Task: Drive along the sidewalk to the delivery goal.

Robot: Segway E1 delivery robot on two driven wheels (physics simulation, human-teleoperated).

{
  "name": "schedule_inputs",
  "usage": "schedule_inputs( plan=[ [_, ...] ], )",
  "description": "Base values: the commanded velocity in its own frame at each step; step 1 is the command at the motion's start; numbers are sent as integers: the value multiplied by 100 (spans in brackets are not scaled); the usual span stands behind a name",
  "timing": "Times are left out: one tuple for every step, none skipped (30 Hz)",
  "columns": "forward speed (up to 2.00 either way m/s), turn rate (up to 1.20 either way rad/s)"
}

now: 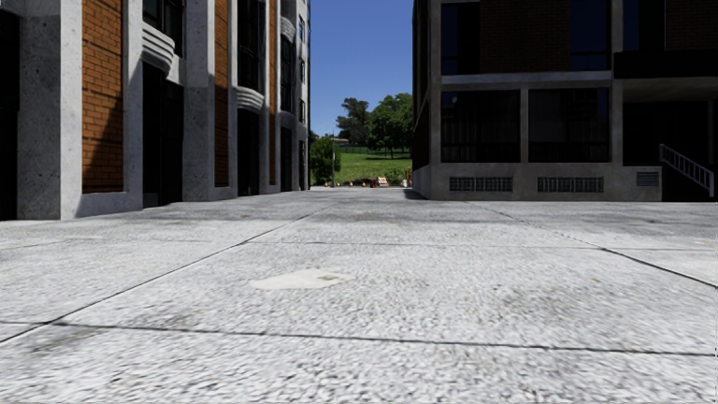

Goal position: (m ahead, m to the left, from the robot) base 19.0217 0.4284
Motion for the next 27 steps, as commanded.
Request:
schedule_inputs(
  plan=[
    [200, 0],
    [200, 0],
    [200, 0],
    [200, 0],
    [200, 0],
    [200, 0],
    [200, 0],
    [200, 0],
    [200, 0],
    [200, 0],
    [200, 0],
    [200, 0],
    [200, 0],
    [200, 0],
    [200, 0],
    [200, 0],
    [200, 0],
    [200, 0],
    [200, 0],
    [200, 0],
    [200, 0],
    [200, 0],
    [200, 0],
    [200, 0],
    [200, 0],
    [200, 0],
    [200, 0]
  ],
)
